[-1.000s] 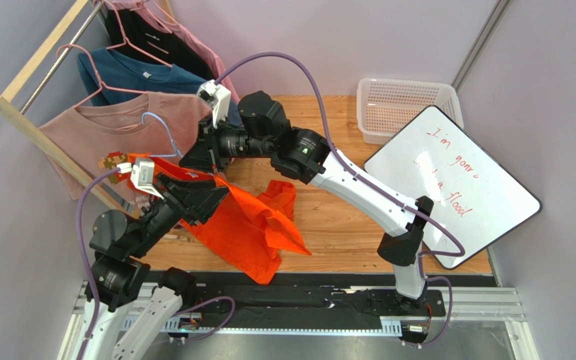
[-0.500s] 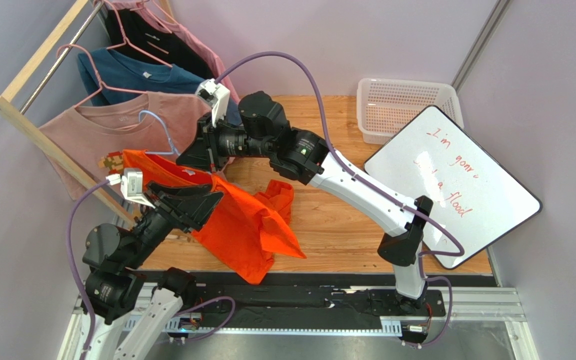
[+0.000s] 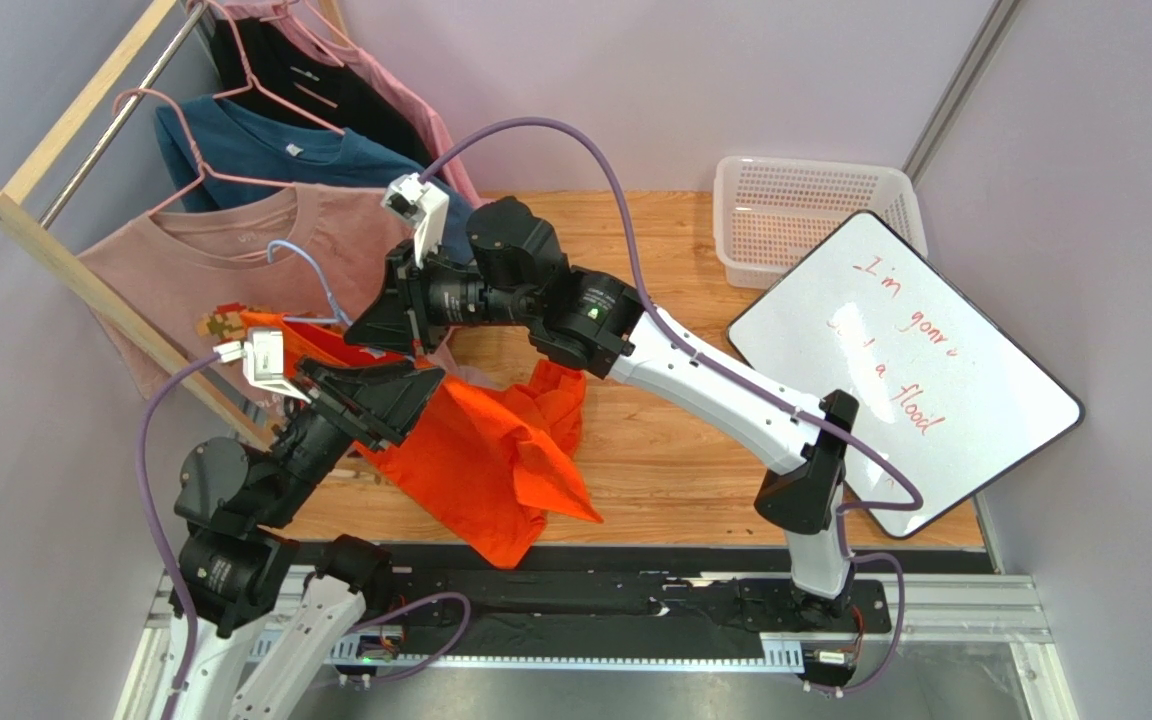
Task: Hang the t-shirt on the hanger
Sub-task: Place the hanger at the clothesline.
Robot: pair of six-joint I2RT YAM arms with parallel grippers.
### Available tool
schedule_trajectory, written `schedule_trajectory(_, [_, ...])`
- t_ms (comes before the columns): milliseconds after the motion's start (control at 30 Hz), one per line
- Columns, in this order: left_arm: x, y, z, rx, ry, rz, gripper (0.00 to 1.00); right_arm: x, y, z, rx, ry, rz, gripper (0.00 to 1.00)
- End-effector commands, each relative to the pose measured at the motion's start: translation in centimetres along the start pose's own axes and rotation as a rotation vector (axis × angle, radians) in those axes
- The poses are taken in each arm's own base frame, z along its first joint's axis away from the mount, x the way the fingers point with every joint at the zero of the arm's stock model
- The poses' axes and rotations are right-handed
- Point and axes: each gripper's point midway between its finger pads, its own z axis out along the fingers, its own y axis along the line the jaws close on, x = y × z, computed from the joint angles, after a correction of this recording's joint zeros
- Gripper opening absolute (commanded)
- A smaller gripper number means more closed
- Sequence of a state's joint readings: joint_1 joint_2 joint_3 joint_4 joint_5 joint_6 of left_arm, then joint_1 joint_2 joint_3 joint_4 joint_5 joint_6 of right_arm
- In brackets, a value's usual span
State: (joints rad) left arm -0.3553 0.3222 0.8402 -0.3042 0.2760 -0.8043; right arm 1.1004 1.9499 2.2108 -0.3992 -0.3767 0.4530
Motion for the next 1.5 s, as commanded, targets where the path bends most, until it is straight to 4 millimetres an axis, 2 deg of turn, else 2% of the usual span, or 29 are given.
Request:
schedule_trajectory(0, [-0.6, 1.4, 0.9, -0.057, -0.052, -0.037, 0.62, -3.1, 2.9, -0.5, -0.072, -0.111, -0.023, 0.0])
schedule_trajectory(100, [-1.2, 1.5, 1.2, -0.065, -0.079, -0.044, 0.59, -2.9, 2.7, -0.5, -0.065, -0.113, -0.013, 0.0])
schedule_trajectory(267, [-2.0, 2.2, 1.5, -0.099, -0.119, -0.039, 0.48, -3.4, 3.1, -0.2, -0.075, -0.132, 0.011, 0.0])
schedule_trajectory(300, [-2.1, 2.4, 1.6, -0.109, -0.126, -0.039, 0.45, -3.4, 3.2, -0.2, -0.079, -0.134, 0.008, 0.0])
schedule_trajectory(333, [-2.5, 2.8, 1.5, -0.124, -0.146, -0.026, 0.35, -3.4, 3.3, 0.0, -0.085, -0.135, 0.007, 0.0])
schedule_trajectory(467, [-3.9, 2.9, 1.3, -0.15, -0.199, 0.012, 0.19, -3.1, 3.1, 0.3, -0.084, -0.127, 0.011, 0.0])
schedule_trajectory(500, [-4.1, 2.9, 1.3, -0.156, -0.207, 0.014, 0.15, -2.9, 3.0, 0.4, -0.084, -0.123, 0.012, 0.0])
schedule_trajectory(533, [-4.3, 3.0, 1.2, -0.166, -0.216, 0.015, 0.07, -3.0, 3.1, 0.3, -0.085, -0.126, 0.012, 0.0])
schedule_trajectory(600, [-4.4, 3.1, 1.1, -0.179, -0.218, 0.012, 0.0, -3.2, 3.1, 0.3, -0.085, -0.131, 0.009, 0.0])
schedule_trajectory(700, [-4.3, 3.3, 1.0, -0.185, -0.216, 0.008, 0.0, -3.6, 3.3, 0.3, -0.092, -0.145, -0.004, 0.02])
schedule_trajectory(733, [-4.9, 3.6, 0.8, -0.21, -0.243, 0.011, 0.0, -3.8, 3.4, 0.3, -0.093, -0.15, -0.007, 0.04])
schedule_trajectory(767, [-4.9, 4.0, 0.7, -0.239, -0.242, 0.01, 0.0, -4.1, 3.4, 0.2, -0.091, -0.157, -0.014, 0.08])
schedule_trajectory(800, [-5.1, 4.4, 0.7, -0.262, -0.249, 0.01, 0.0, -4.4, 3.4, 0.0, -0.09, -0.165, -0.017, 0.21])
schedule_trajectory(833, [-6.1, 4.6, 0.3, -0.296, -0.285, 0.015, 0.0, -4.5, 3.3, -0.1, -0.087, -0.168, -0.019, 0.29])
schedule_trajectory(867, [-6.0, 5.3, 0.2, -0.34, -0.275, 0.017, 0.0, -4.8, 3.1, -0.3, -0.083, -0.174, -0.019, 0.36])
schedule_trajectory(900, [-6.2, 5.7, 0.1, -0.372, -0.276, 0.024, 0.0, -5.2, 3.1, -0.7, -0.077, -0.18, -0.023, 0.49])
schedule_trajectory(933, [-7.3, 5.7, -0.5, -0.414, -0.309, 0.021, 0.0, -5.4, 2.9, -1.0, -0.07, -0.183, -0.025, 0.57])
schedule_trajectory(967, [-6.6, 6.8, -0.7, -0.478, -0.272, 0.009, 0.0, -5.7, 2.6, -1.4, -0.057, -0.187, -0.028, 0.63])
schedule_trajectory(1000, [-6.6, 7.1, -0.9, -0.507, -0.264, 0.0, 0.0, -6.1, 2.5, -2.1, -0.048, -0.194, -0.039, 0.75])
schedule_trajectory(1033, [-7.1, 6.9, -1.4, -0.527, -0.281, -0.024, 0.0, -6.1, 2.3, -2.4, -0.036, -0.192, -0.041, 0.79])
schedule_trajectory(1067, [-6.3, 7.8, -1.7, -0.578, -0.245, -0.037, 0.0, -6.4, 1.7, -2.9, -0.019, -0.198, -0.044, 0.82])
schedule_trajectory(1100, [-6.4, 7.8, -1.9, -0.587, -0.249, -0.043, 0.0, -6.2, 1.0, -3.2, 0.001, -0.191, -0.042, 0.87])
schedule_trajectory(1133, [-6.6, 8.1, -2.2, -0.602, -0.263, -0.031, 0.0, -6.8, 1.1, -4.3, 0.009, -0.202, -0.047, 0.91])
schedule_trajectory(1200, [-7.5, 8.0, -2.7, -0.607, -0.304, -0.01, 0.0, -7.3, -0.1, -5.4, 0.052, -0.212, -0.055, 1.0])
schedule_trajectory(1267, [-8.2, 8.0, -3.2, -0.629, -0.322, 0.015, 0.0, -7.7, -1.5, -7.3, 0.103, -0.216, -0.08, 1.0])
schedule_trajectory(1333, [-7.9, 7.8, -3.2, -0.625, -0.302, -0.002, 0.0, -7.8, -2.5, -9.1, 0.15, -0.215, -0.12, 1.0])
schedule_trajectory(1400, [-8.1, 8.3, -3.5, -0.656, -0.319, -0.003, 0.0, -8.6, -4.3, -10.8, 0.208, -0.228, -0.133, 1.0])
schedule_trajectory(1433, [-9.0, 8.6, -3.8, -0.68, -0.356, 0.011, 0.0, -8.5, -4.9, -11.5, 0.232, -0.215, -0.137, 1.0])
schedule_trajectory(1467, [-9.5, 8.7, -4.1, -0.698, -0.373, 0.03, 0.0, -9.1, -5.6, -12.6, 0.257, -0.226, -0.144, 1.0])
